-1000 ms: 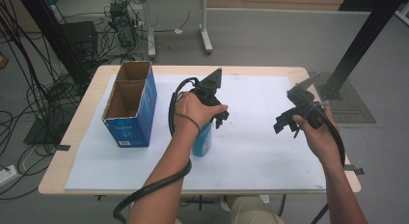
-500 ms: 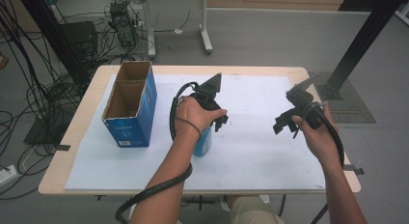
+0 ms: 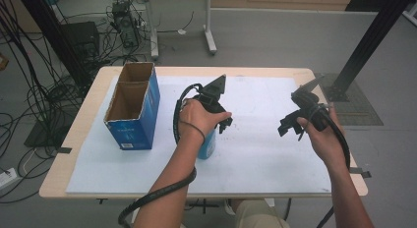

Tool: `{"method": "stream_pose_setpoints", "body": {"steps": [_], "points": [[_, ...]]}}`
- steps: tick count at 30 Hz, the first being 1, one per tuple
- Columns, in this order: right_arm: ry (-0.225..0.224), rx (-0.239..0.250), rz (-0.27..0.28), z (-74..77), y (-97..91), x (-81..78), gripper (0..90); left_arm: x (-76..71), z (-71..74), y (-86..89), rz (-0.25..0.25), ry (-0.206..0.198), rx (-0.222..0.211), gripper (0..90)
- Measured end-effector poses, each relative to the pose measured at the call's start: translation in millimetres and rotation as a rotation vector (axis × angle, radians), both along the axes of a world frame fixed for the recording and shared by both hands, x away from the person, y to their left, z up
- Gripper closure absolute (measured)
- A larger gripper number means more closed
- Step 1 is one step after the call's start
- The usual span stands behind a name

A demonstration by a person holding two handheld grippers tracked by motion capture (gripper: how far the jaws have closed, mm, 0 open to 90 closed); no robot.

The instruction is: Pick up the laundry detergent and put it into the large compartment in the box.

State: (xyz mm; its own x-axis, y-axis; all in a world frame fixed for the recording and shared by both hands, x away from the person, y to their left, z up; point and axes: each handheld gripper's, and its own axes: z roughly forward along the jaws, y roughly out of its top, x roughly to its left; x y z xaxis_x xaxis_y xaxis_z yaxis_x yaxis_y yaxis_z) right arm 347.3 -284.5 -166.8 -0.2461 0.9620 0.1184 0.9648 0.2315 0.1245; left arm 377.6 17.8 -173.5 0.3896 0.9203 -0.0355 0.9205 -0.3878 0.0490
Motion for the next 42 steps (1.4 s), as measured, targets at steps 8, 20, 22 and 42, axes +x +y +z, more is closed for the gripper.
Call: {"method": "stream_pose_setpoints", "body": {"steps": [8, 20, 22, 42], "points": [[0.002, -0.002, -0.002, -0.1, 0.9, 0.2, 8.3, -1.5, 3.5, -4.2, -0.011, -0.013, 0.002, 4.9], [-0.001, -0.002, -0.002, 0.9, -2.5, -0.2, 8.3, -3.1, 4.4, -7.0, -0.02, -0.024, 0.013, 5.1], [-0.001, -0.002, 0.002, 1.1, -2.2, 0.1, 8.3, -3.7, 4.4, -7.1, -0.023, -0.026, 0.013, 5.1], [0.004, 0.004, -0.002, -1.2, -3.1, 1.0, 8.3, -2.9, 4.0, -6.9, -0.026, -0.02, 0.02, 4.8]]}}
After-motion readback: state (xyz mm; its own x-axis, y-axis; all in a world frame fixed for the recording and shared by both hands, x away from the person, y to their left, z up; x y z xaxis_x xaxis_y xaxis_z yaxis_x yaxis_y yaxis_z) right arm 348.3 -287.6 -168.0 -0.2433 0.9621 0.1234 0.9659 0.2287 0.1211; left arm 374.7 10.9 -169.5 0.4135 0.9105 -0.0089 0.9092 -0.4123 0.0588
